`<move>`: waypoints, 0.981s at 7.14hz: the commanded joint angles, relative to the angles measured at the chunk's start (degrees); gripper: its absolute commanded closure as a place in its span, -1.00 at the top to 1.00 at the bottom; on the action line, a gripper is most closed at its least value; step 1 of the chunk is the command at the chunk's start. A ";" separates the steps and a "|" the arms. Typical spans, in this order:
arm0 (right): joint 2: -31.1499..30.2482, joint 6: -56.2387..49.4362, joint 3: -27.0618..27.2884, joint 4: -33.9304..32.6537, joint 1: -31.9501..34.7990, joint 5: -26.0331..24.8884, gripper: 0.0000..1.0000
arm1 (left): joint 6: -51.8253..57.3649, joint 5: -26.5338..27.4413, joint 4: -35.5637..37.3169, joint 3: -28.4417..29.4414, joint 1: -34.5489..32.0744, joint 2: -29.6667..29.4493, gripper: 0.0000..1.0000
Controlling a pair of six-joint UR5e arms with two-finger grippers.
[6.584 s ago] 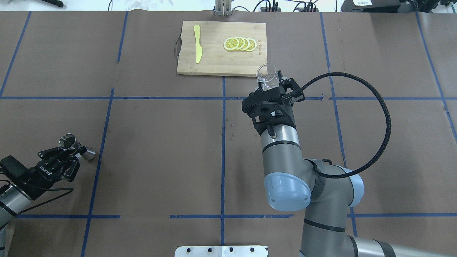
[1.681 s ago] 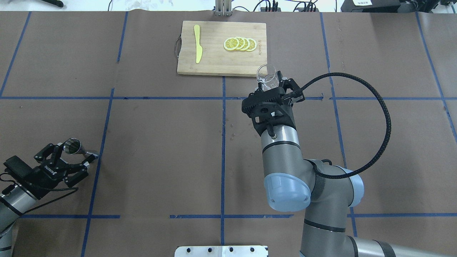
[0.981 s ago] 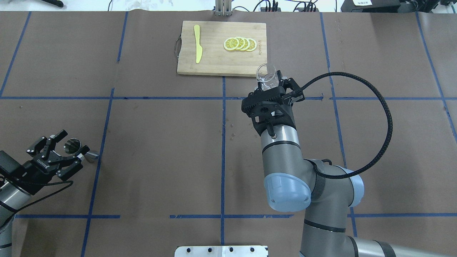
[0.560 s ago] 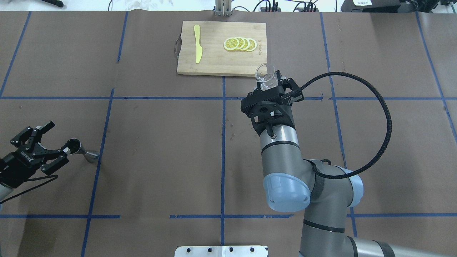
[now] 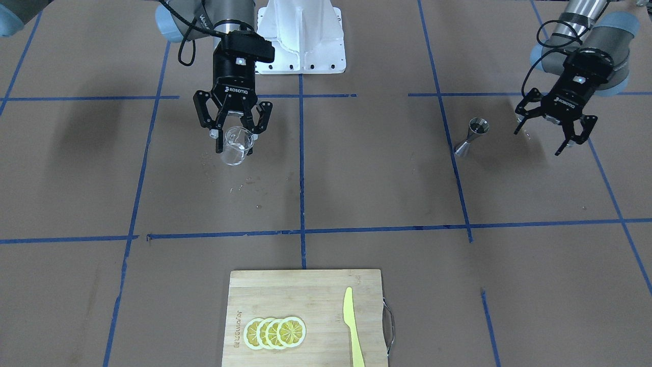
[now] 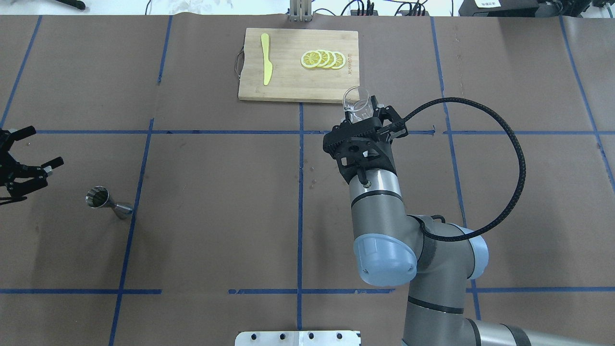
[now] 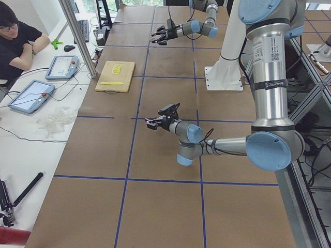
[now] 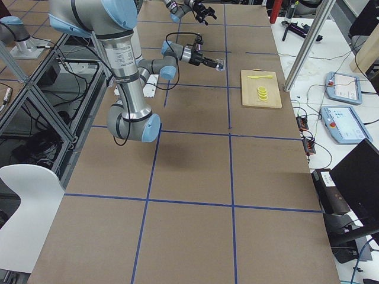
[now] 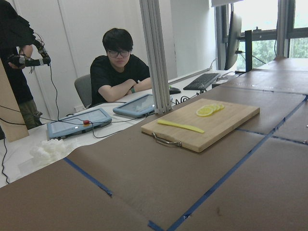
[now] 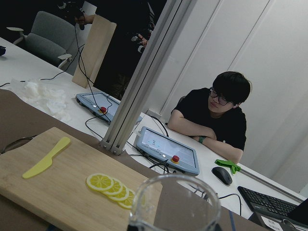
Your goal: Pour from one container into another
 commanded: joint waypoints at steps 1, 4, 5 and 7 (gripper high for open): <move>0.00 0.09 -0.03 0.00 -0.09 0.00 -1.00 | 0.23 -11.61 11.58 -0.80 -9.68 -0.11 0.98; -0.17 0.09 0.14 0.09 -0.09 -0.08 -1.00 | 5.75 -18.49 31.74 -4.50 -19.43 -1.08 1.00; -0.17 0.09 0.15 0.09 -0.18 -0.08 -1.00 | 4.81 -18.58 32.10 -3.11 -20.50 -0.38 1.00; -0.26 0.17 0.15 0.08 -0.27 -0.17 -1.00 | 4.63 -18.84 32.88 -1.17 -24.55 -0.11 1.00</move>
